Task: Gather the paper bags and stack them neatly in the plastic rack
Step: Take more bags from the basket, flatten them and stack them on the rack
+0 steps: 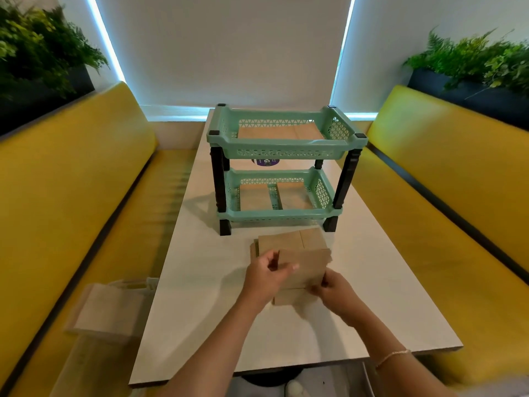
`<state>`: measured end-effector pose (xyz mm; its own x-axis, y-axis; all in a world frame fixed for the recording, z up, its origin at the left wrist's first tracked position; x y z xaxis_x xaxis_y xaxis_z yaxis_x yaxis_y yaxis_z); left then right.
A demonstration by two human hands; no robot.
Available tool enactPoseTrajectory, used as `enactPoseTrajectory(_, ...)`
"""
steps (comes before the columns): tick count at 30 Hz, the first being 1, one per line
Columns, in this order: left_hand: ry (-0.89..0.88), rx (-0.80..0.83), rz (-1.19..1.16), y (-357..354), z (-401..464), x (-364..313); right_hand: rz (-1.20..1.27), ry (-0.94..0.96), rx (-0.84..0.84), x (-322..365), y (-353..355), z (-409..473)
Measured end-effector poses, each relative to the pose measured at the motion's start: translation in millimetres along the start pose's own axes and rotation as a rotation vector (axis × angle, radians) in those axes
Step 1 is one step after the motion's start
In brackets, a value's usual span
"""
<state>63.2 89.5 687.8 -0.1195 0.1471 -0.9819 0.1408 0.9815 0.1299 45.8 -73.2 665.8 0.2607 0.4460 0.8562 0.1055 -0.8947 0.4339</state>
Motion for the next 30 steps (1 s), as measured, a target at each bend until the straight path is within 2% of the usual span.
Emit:
enactPoseTrajectory(5,0.107,0.019,0.290,-15,-7,36,0.057,-0.063,-0.061,-8,-18,1)
enactPoseTrajectory(10,0.052,-0.038,0.377,-15,-7,36,0.016,-0.002,-0.141,4,-17,2)
enactPoseTrajectory(17,0.105,-0.020,0.446,-11,-6,39,-0.113,-0.064,-0.152,6,-27,1)
enactPoseTrajectory(26,0.026,-0.257,0.432,24,61,-32,-0.110,0.047,-0.295,98,-8,56)
enactPoseTrajectory(30,0.060,-0.343,0.468,42,107,-55,-0.104,0.037,-0.264,133,-10,105)
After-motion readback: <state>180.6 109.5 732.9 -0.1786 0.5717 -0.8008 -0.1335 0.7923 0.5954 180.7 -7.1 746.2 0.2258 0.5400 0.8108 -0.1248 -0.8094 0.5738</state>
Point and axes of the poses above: each hand's wrist, its own z-axis towards the middle knuckle, its own y-axis out of the back of the hand, x = y × z, the point moved 1 cm from there along z, towards the middle knuckle, and after that the axes turned 1 degree about z, right-handed, at the moved point
